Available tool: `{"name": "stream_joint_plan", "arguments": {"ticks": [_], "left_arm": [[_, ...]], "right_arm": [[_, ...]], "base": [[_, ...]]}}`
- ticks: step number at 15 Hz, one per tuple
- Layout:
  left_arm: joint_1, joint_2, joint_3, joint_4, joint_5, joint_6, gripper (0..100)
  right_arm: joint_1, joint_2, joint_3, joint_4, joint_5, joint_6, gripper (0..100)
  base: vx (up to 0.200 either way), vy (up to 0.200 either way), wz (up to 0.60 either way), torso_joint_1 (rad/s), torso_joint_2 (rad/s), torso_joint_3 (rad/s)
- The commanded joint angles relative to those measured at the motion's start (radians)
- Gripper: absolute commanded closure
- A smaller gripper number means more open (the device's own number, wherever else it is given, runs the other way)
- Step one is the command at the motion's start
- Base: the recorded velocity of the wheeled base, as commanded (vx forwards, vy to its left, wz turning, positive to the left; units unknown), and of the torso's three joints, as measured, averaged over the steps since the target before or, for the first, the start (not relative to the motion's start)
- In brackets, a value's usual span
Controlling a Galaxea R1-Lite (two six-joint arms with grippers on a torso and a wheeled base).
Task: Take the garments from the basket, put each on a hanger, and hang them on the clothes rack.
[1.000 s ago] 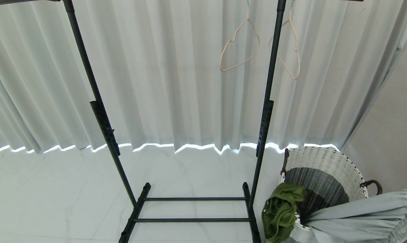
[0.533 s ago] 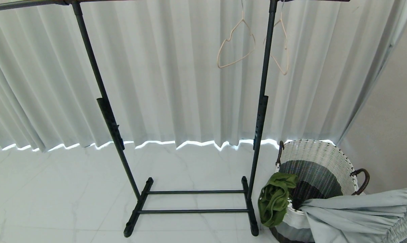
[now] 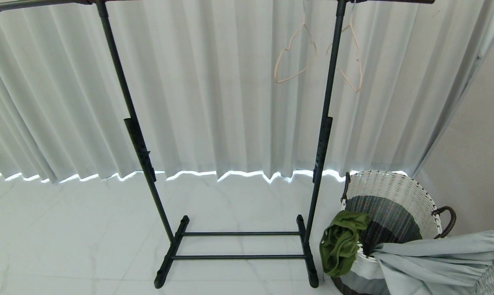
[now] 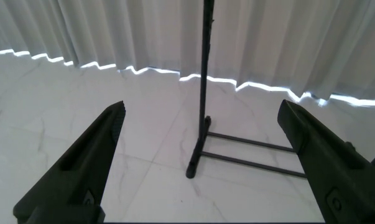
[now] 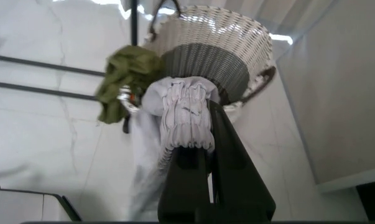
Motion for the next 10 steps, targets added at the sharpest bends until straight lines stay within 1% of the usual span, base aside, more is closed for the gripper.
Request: {"name": "stream_joint_plan", "arguments": {"ticks": [1,7,10], "left_arm": [[0.0,0.001,0.0,0.0,0.0,0.0,0],[0.0,0.001,0.0,0.0,0.0,0.0,0],[0.0,0.001,0.0,0.0,0.0,0.0,0]], "right_arm": [[0.0,0.0,-0.001,-0.005,0.001,0.0,100],[0.0,0.0,-0.001,-0.005,0.001,0.0,100],[0.0,0.0,-0.001,-0.005,0.001,0.0,100]], "base": [[0.0,0.2,0.0,0.002,0.0,0.002],[0.0,0.2,0.0,0.002,0.0,0.0],[0.0,0.0,0.0,0.0,0.0,0.0]]}}
